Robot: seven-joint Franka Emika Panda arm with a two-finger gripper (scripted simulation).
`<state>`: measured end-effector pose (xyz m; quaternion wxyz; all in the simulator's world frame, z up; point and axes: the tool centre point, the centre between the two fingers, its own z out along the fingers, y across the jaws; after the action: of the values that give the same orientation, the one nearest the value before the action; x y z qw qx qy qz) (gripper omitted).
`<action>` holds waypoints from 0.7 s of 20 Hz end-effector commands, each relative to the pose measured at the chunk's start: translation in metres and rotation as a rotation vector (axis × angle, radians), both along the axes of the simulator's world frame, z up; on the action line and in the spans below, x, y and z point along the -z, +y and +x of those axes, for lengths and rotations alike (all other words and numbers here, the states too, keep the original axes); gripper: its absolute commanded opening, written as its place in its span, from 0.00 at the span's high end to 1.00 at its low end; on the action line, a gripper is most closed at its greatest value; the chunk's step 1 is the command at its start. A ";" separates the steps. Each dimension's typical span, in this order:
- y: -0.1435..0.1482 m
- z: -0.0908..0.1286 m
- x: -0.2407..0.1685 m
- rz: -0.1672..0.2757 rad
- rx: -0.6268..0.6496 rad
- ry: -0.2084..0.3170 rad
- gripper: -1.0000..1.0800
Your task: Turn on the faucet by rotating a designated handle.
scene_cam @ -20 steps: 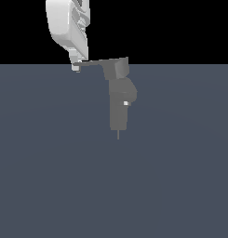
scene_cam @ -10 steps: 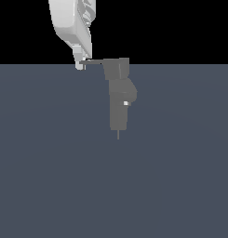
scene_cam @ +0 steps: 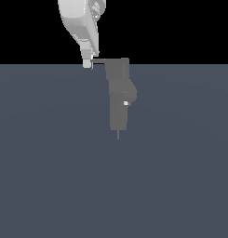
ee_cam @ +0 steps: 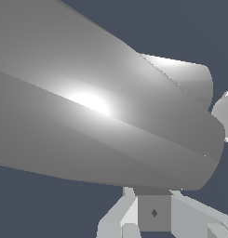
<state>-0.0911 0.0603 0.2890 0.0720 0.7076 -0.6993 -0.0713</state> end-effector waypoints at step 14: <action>-0.055 -0.022 -0.006 -0.001 0.000 0.000 1.00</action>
<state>-0.1147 0.0293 0.2937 0.0747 0.7176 -0.6887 -0.0724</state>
